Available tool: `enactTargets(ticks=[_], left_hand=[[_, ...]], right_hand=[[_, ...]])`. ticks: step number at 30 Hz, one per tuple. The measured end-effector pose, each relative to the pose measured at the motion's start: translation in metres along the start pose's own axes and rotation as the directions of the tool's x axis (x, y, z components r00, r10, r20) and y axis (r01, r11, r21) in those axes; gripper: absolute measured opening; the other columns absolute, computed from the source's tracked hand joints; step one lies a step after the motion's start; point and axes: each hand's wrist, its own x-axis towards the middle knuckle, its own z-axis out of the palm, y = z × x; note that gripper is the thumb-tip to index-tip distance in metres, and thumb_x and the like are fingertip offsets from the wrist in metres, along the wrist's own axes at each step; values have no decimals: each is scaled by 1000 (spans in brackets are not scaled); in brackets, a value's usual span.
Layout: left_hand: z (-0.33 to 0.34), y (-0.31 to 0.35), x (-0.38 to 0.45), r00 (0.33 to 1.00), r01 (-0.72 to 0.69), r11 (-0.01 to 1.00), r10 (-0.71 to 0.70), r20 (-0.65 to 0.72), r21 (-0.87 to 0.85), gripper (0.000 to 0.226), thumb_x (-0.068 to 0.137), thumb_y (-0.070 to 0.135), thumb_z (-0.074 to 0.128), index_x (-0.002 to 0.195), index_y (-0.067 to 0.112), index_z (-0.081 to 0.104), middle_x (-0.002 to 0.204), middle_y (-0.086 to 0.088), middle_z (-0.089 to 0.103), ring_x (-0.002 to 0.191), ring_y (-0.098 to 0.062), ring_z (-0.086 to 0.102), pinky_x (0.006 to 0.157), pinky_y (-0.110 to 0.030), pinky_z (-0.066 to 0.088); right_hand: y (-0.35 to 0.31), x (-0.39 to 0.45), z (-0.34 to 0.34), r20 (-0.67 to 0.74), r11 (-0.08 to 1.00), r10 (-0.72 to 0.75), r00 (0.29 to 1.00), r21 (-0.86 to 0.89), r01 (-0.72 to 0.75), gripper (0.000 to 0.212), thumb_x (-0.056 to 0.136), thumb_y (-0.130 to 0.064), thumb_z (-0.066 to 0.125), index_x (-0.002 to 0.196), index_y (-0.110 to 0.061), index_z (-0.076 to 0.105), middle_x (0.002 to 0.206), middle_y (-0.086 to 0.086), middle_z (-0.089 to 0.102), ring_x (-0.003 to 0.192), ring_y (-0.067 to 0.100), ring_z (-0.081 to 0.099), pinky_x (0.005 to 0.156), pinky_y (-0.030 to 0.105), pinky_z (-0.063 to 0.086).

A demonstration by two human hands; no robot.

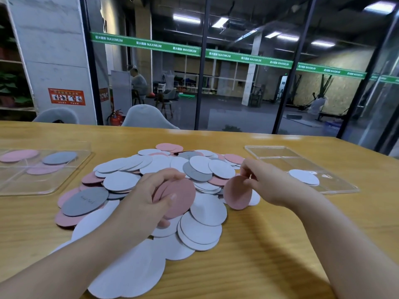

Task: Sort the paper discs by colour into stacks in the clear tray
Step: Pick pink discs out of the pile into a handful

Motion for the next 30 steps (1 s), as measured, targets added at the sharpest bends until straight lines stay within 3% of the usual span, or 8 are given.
enactTargets(ticks=[4,8,13,16,18,21,24,30], left_hand=[[1,1,-1,1000,-4,1000,4,-3,-2,51,90,4,56,93,54,63,121,16,49,92,-10,60,59,-26,55],[1,2,-1,1000,-2,1000,2,-11,11,51,89,4,55,94,54,63,122,17,49,92,-7,59,59,-26,55],[0,2,-1,1000,-1,1000,1,-4,-8,41,90,12,58,97,52,63,122,15,50,78,-20,64,61,-31,57],[1,8,-3,1000,7,998,-6,31,-61,26,77,36,70,95,53,63,120,16,49,79,-7,64,59,-26,56],[1,10,-4,999,25,997,-22,46,-73,32,65,42,70,94,54,62,118,17,49,80,-1,62,58,-24,55],[1,8,-4,1000,12,998,-11,20,-56,36,71,30,76,95,54,62,118,17,49,87,-2,61,57,-23,54],[0,2,-2,1000,-9,1000,9,-14,14,45,84,8,66,98,50,63,119,16,49,91,-7,60,58,-23,53],[-1,0,-2,1000,-2,1000,2,-5,29,53,84,1,62,99,52,61,119,17,49,93,-15,60,58,-24,54]], right_hand=[[-4,-4,-8,-110,991,-107,988,73,115,14,96,-15,46,93,-27,52,86,-14,54,77,7,50,65,21,41],[-15,-9,-10,-174,928,-180,968,297,226,14,94,-11,52,88,-23,56,80,-13,58,69,-7,50,61,7,38],[-35,-5,12,-106,830,-237,966,494,258,14,90,-12,59,82,-23,57,78,-14,64,76,5,59,68,18,44],[-44,-5,25,-123,824,-207,971,513,241,14,89,-16,61,79,-24,56,76,-16,62,74,5,58,72,25,51],[-48,-6,28,-137,796,-208,968,552,249,11,89,-15,62,80,-20,58,75,-11,62,67,3,57,68,21,50],[-52,-7,31,-154,755,-214,965,600,263,7,87,-12,64,81,-14,61,73,-5,64,64,5,58,64,22,51],[-50,-6,33,-150,773,-201,968,583,250,7,88,-16,64,82,-13,64,73,-5,65,68,7,59,68,27,52],[-22,11,34,-265,884,-27,964,444,147,9,90,-22,61,83,-18,64,78,-10,65,75,4,57,66,13,43]])
